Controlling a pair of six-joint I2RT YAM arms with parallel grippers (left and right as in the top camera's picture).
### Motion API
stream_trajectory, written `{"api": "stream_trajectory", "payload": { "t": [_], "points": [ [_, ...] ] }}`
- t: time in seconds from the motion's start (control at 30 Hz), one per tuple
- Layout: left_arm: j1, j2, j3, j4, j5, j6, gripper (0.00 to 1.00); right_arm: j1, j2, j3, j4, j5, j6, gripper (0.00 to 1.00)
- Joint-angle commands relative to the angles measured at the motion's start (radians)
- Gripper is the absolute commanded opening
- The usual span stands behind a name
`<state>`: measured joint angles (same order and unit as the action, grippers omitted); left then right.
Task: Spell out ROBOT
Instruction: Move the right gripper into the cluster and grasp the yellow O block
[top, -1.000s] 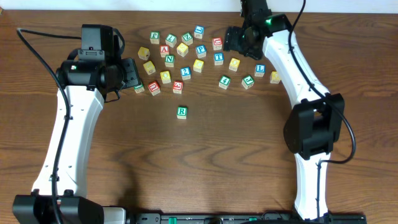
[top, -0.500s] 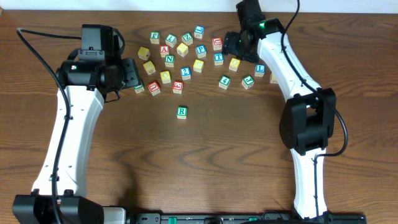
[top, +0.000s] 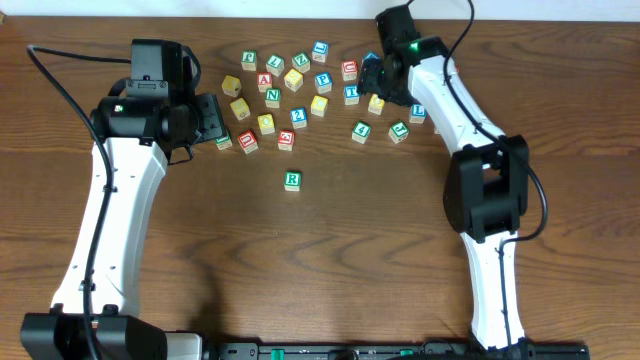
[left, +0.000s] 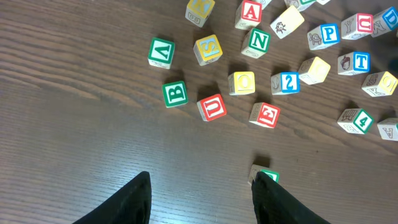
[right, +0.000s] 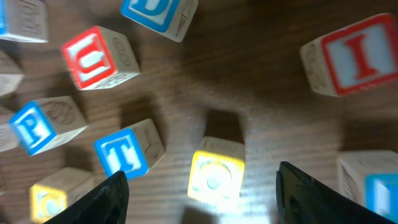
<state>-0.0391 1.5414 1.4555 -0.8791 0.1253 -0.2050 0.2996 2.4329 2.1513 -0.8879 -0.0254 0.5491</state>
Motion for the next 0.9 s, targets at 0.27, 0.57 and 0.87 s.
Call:
{"api": "stream_trajectory", "payload": {
  "t": [0.27,0.57,0.87],
  "points": [
    [0.003,0.008,0.014,-0.002,-0.005,0.009,0.52,0.019,0.076,0.005,0.038,0.016,-0.013,0.42],
    [0.003,0.008,0.014,-0.002,-0.005,0.009,0.52,0.021,0.076,0.005,0.007,0.017,-0.209,0.29],
    [0.003,0.008,0.014,-0.002,-0.005,0.009,0.52,0.023,-0.151,0.009,-0.067,0.015,-0.21,0.21]
  ]
}}
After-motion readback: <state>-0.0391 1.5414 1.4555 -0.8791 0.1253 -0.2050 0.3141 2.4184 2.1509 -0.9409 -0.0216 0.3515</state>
